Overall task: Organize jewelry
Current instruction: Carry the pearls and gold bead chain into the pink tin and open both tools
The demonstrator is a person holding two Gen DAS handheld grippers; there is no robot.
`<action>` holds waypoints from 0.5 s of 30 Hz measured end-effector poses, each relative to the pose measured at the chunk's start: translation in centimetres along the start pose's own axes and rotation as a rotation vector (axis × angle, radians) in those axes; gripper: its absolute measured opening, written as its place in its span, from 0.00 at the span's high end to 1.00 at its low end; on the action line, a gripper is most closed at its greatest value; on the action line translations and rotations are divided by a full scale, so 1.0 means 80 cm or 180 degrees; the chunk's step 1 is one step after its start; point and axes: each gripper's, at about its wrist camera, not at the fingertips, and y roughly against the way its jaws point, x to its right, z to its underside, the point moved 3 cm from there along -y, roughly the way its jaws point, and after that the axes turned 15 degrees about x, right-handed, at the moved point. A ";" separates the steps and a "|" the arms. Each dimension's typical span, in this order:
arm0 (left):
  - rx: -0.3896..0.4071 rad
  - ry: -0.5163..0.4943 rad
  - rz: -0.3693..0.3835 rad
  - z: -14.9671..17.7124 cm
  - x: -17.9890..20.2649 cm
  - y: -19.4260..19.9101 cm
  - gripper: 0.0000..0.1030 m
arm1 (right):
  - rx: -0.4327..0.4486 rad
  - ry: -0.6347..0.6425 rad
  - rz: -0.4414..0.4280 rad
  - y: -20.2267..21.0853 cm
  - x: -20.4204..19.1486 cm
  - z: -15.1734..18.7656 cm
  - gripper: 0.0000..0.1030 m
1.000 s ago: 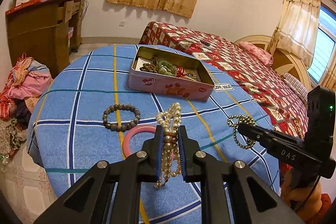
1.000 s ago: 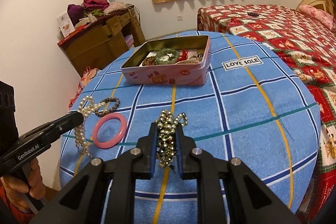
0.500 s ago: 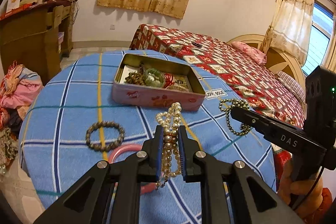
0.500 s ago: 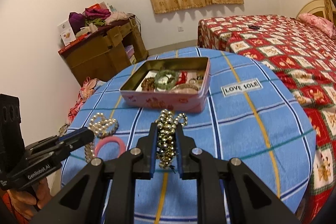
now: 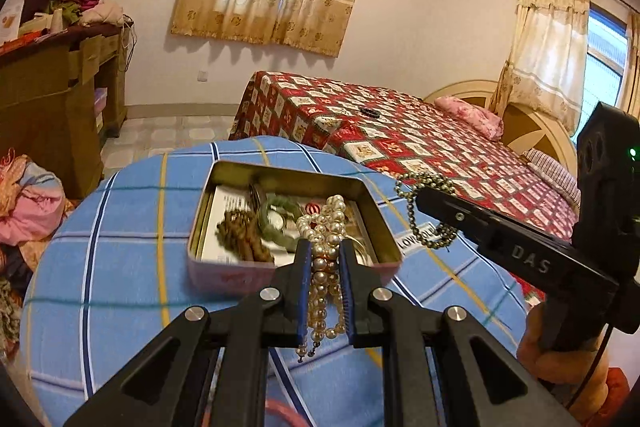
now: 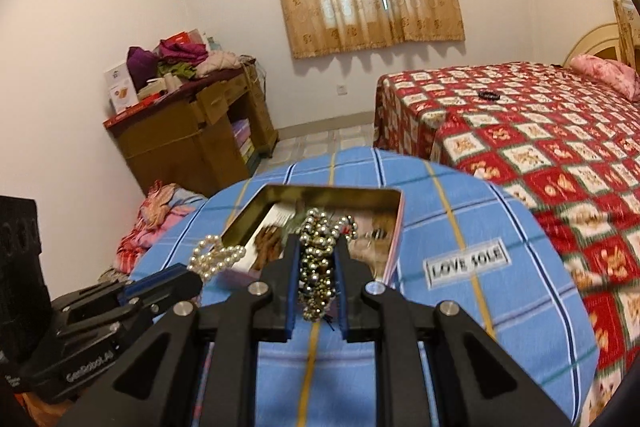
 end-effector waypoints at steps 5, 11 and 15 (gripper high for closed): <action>-0.0022 0.0022 0.0008 -0.006 -0.007 -0.033 0.87 | 0.0002 -0.0038 0.0123 -0.042 0.015 -0.003 0.82; -0.0123 0.0073 0.0001 0.001 -0.015 -0.082 0.87 | -0.0060 -0.0094 0.0193 -0.082 0.025 0.007 0.82; -0.0169 0.0048 0.0009 0.004 -0.016 -0.099 0.87 | -0.0081 0.0001 0.0246 -0.099 0.025 0.013 0.82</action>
